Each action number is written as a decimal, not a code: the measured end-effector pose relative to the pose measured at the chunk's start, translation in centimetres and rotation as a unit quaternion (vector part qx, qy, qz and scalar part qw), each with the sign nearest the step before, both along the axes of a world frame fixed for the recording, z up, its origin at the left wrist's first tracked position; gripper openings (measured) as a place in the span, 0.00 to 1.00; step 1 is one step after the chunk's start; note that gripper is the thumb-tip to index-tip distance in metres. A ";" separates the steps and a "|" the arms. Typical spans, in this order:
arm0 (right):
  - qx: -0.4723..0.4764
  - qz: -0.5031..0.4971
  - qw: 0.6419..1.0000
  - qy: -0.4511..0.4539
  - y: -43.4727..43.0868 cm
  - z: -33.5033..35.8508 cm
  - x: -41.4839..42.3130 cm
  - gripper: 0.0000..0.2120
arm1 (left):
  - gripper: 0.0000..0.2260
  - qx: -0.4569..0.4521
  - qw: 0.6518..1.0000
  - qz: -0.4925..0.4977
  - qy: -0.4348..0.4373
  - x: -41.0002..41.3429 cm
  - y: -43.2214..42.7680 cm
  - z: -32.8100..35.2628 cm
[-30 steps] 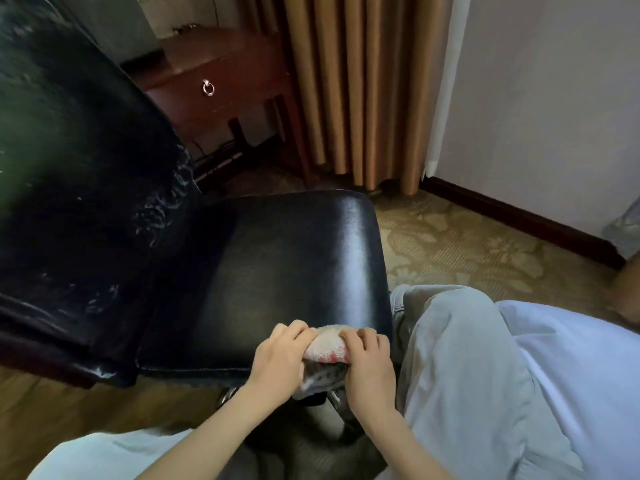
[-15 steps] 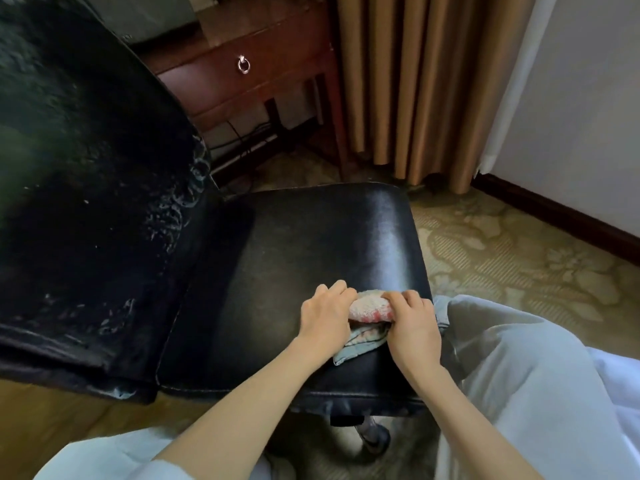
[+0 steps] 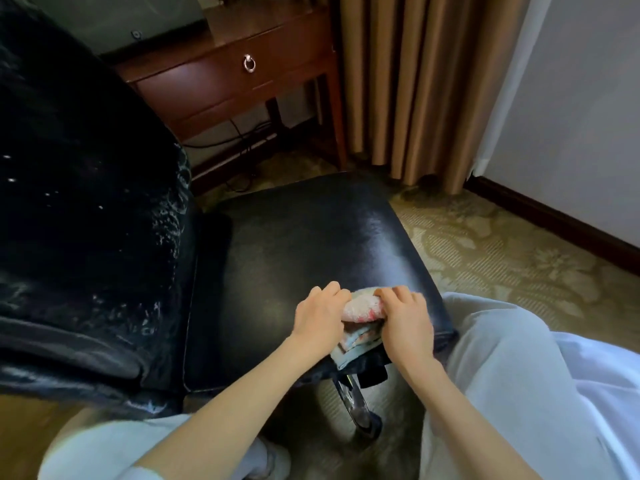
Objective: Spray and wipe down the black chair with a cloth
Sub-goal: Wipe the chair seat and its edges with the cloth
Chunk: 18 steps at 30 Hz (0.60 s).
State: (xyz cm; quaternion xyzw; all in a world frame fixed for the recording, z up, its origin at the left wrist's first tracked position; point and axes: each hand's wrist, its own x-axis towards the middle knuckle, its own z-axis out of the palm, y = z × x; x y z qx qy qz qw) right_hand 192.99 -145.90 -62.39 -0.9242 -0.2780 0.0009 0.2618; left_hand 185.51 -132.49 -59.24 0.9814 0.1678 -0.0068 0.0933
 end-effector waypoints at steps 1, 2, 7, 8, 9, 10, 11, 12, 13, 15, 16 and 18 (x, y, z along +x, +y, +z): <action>0.006 0.010 1.000 -0.004 0.0 0.1 -1.5 0.19 | 0.16 -0.005 1.000 -0.001 -0.003 -1.6 0.1 -0.1; 0.007 0.022 1.000 -0.008 0.2 0.1 -2.9 0.18 | 0.15 -0.008 1.000 0.000 -0.004 -3.2 0.2 -0.1; -0.043 0.090 0.995 -0.001 1.6 -0.3 -7.8 0.18 | 0.15 -0.014 1.000 0.026 0.009 -10.1 1.6 0.1; -0.051 0.095 0.994 0.007 1.9 -0.4 -8.4 0.19 | 0.15 -0.014 0.999 0.030 0.011 -10.8 1.7 0.2; -0.054 0.098 0.994 0.015 2.0 -0.4 -8.9 0.20 | 0.15 -0.015 0.999 0.035 0.014 -11.3 1.7 0.3; -0.054 0.098 0.993 0.023 2.2 -0.4 -9.1 0.20 | 0.16 -0.017 0.999 0.040 0.015 -11.5 1.6 0.4; -0.053 0.100 0.993 0.030 2.2 -0.4 -9.2 0.20 | 0.16 -0.019 0.999 0.048 0.016 -11.5 1.5 0.4; -0.053 0.102 0.993 0.036 2.2 -0.2 -9.1 0.21 | 0.16 -0.019 0.998 0.057 0.017 -11.3 1.3 0.5; -0.055 0.104 0.992 0.042 2.1 -0.1 -8.9 0.21 | 0.16 -0.016 0.998 0.065 0.017 -11.1 1.0 0.5; -0.062 0.109 0.991 0.054 2.0 0.4 -8.7 0.22 | 0.15 -0.011 0.997 0.077 0.021 -10.7 0.7 0.5; -0.064 0.109 0.990 0.057 2.0 0.5 -8.7 0.22 | 0.14 -0.009 0.996 0.081 0.026 -10.6 0.6 0.5; -0.061 0.105 0.991 0.059 2.1 0.5 -8.5 0.22 | 0.12 -0.006 0.995 0.093 0.031 -10.5 0.3 0.5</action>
